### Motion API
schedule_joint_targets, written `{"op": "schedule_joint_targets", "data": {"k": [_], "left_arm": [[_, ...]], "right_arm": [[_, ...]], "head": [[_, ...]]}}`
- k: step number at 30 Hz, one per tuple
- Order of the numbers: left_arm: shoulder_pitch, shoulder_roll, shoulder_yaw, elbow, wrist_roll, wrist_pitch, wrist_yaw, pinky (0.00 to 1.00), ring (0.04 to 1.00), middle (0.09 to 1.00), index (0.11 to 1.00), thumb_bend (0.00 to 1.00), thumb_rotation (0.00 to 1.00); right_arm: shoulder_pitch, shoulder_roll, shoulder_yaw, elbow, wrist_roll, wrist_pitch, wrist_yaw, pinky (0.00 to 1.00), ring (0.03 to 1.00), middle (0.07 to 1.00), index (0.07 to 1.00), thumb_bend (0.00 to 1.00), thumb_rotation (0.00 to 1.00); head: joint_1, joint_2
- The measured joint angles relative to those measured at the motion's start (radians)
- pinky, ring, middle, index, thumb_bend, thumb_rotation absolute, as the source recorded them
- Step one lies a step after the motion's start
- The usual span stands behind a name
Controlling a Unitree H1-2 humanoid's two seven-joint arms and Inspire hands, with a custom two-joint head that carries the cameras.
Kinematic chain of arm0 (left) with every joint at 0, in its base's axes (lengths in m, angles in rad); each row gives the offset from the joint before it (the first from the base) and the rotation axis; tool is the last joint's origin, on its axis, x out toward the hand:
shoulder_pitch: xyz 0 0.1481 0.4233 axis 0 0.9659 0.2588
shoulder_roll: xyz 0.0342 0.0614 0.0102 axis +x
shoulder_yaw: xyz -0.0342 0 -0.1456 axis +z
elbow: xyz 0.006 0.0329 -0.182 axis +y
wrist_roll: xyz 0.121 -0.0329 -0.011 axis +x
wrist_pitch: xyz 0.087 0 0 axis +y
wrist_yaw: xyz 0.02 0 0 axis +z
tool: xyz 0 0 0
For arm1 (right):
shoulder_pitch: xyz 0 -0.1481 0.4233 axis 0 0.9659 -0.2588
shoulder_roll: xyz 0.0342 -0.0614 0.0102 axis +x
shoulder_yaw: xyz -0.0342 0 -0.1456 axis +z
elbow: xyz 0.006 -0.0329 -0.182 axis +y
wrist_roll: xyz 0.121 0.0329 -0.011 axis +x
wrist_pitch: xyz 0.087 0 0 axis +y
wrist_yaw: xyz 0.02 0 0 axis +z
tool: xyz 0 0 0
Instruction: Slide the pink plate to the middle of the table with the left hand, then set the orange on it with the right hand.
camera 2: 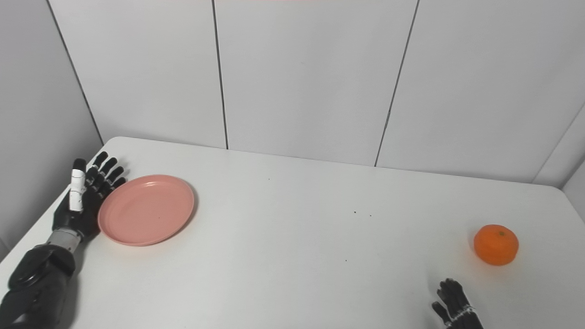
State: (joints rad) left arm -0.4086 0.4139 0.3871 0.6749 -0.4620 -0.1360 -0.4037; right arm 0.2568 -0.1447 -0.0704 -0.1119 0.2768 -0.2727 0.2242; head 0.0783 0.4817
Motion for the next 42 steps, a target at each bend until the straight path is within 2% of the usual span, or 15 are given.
{"op": "schedule_joint_targets", "data": {"k": [5,12,18,23,26,35,40,42], "left_arm": [[0.0,0.0,0.001,0.001,-0.022,0.008,-0.019,1.0,1.0,1.0,1.0,0.94,0.85],[0.001,-0.009,0.002,-0.008,-0.043,0.03,-0.017,0.91,0.946,0.986,1.0,0.92,0.85],[0.03,-0.05,-0.029,-0.1,-0.038,0.068,0.006,0.88,0.929,0.999,1.0,0.93,0.86],[0.045,-0.08,-0.041,-0.161,-0.041,0.104,0.025,0.88,0.925,0.965,1.0,0.93,0.86],[0.053,-0.09,-0.045,-0.187,-0.042,0.125,0.027,0.85,0.92,0.961,1.0,0.92,0.86],[0.078,-0.102,-0.047,-0.244,-0.043,0.162,0.041,0.91,0.948,0.991,1.0,0.93,0.86],[0.109,-0.133,-0.054,-0.323,-0.042,0.206,0.071,0.84,0.923,0.974,1.0,0.96,0.86],[0.112,-0.14,-0.056,-0.337,-0.042,0.217,0.078,0.86,0.926,0.981,1.0,0.96,0.86]], "right_arm": [[0.0,0.0,0.0,0.0,0.0,0.0,0.0,0.92,0.944,0.93,0.902,0.85,0.85],[0.001,0.0,0.001,-0.001,-0.001,0.0,-0.002,0.91,0.941,0.926,0.897,0.85,0.85],[0.002,0.0,0.001,-0.002,-0.001,0.0,-0.003,0.92,0.94,0.924,0.901,0.85,0.85],[0.003,0.0,0.003,-0.005,-0.003,0.0,-0.004,0.92,0.942,0.928,0.904,0.84,0.85],[0.003,0.0,0.003,-0.005,-0.003,0.0,-0.004,0.91,0.937,0.924,0.899,0.85,0.85],[0.004,-0.001,0.006,-0.008,-0.011,0.001,-0.01,0.92,0.947,0.934,0.908,0.86,0.85],[0.004,-0.001,0.007,-0.009,-0.011,0.001,-0.012,0.92,0.945,0.931,0.907,0.85,0.85],[0.004,-0.002,0.008,-0.009,-0.011,0.001,-0.013,0.92,0.949,0.933,0.908,0.85,0.85]], "head": [[0.0,0.0],[-0.003,0.003],[-0.005,0.008],[-0.008,0.011],[-0.009,0.012],[-0.012,0.014],[-0.014,0.015],[-0.017,0.017]]}}
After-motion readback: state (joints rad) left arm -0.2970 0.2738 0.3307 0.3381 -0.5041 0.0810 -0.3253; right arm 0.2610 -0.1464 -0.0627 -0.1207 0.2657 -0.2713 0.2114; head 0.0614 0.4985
